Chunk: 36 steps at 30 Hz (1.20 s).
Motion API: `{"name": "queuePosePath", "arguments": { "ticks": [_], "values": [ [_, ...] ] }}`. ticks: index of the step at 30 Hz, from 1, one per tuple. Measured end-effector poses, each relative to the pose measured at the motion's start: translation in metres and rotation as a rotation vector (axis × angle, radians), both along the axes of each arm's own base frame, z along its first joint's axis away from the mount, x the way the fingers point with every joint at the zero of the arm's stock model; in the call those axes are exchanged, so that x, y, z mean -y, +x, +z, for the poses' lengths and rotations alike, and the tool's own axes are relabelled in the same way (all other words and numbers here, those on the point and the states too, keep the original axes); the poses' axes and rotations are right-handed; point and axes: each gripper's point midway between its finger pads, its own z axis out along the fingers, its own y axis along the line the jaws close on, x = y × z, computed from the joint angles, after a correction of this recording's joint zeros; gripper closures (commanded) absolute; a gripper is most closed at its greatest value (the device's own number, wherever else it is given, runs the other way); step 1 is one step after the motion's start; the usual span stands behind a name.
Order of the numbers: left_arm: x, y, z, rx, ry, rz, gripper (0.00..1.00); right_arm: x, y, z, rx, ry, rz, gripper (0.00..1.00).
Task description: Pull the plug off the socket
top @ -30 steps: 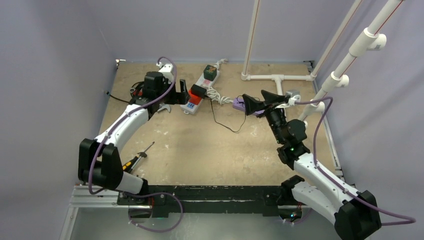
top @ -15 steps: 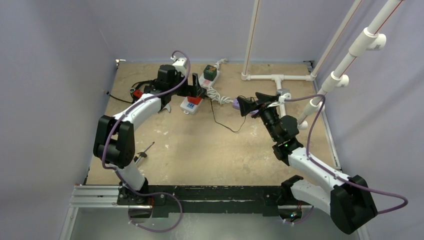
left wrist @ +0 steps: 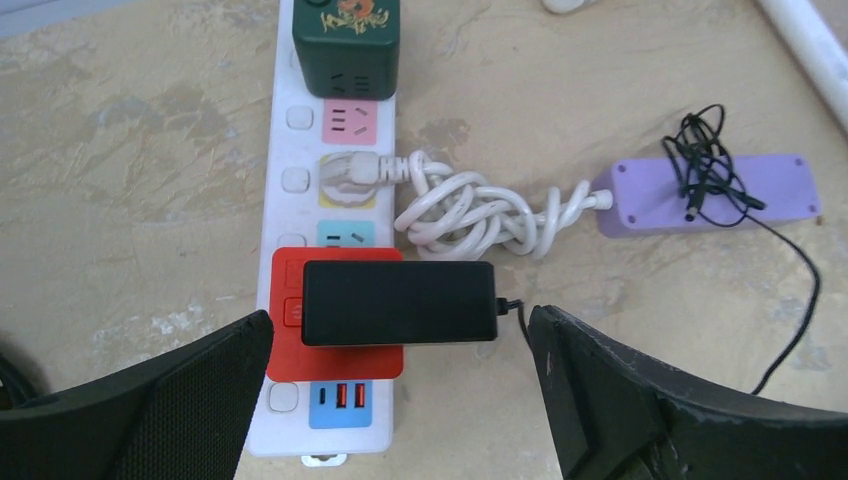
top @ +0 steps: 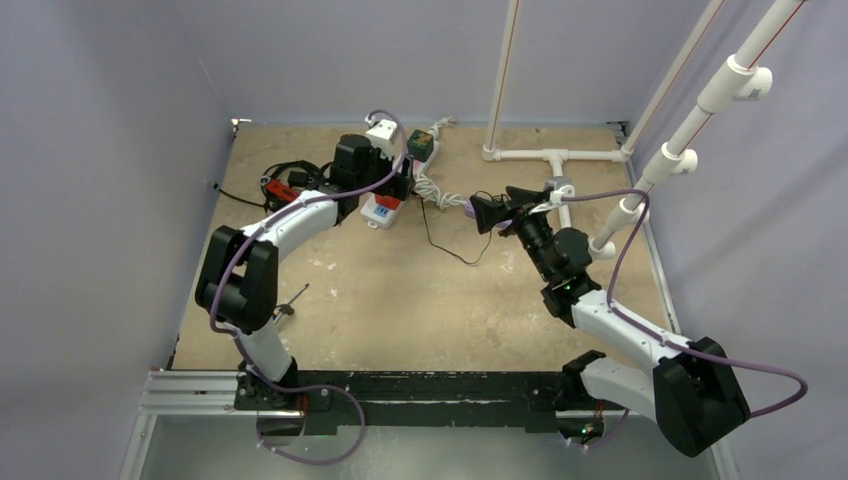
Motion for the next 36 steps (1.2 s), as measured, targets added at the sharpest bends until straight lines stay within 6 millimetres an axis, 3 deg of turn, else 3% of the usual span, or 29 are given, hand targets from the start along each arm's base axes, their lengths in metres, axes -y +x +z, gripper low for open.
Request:
{"name": "queuePosePath", "arguments": {
  "ticks": [6,10,13,20,30,36],
  "values": [
    [-0.003,0.003,-0.024,-0.023,0.062,0.008,0.01,-0.004,0.001,-0.006,-0.012,-0.014,0.020,0.01],
    [-0.001,0.004,-0.027,-0.015,0.080,0.002,0.02,-0.007,0.002,-0.011,-0.021,-0.020,0.028,0.01],
    [0.002,0.010,-0.024,0.000,0.090,0.001,0.10,-0.009,0.003,-0.014,-0.029,-0.026,0.038,0.01],
    [0.008,0.024,-0.027,0.008,0.116,0.006,0.44,-0.011,0.004,-0.019,-0.039,-0.032,0.043,0.01],
    [0.011,0.020,-0.029,0.008,0.144,-0.004,0.56,-0.011,0.006,-0.016,-0.035,-0.031,0.043,0.01],
    [0.009,0.011,-0.028,-0.018,0.156,0.040,0.57,-0.011,0.006,-0.016,-0.033,-0.033,0.042,0.01]
  ]
}}
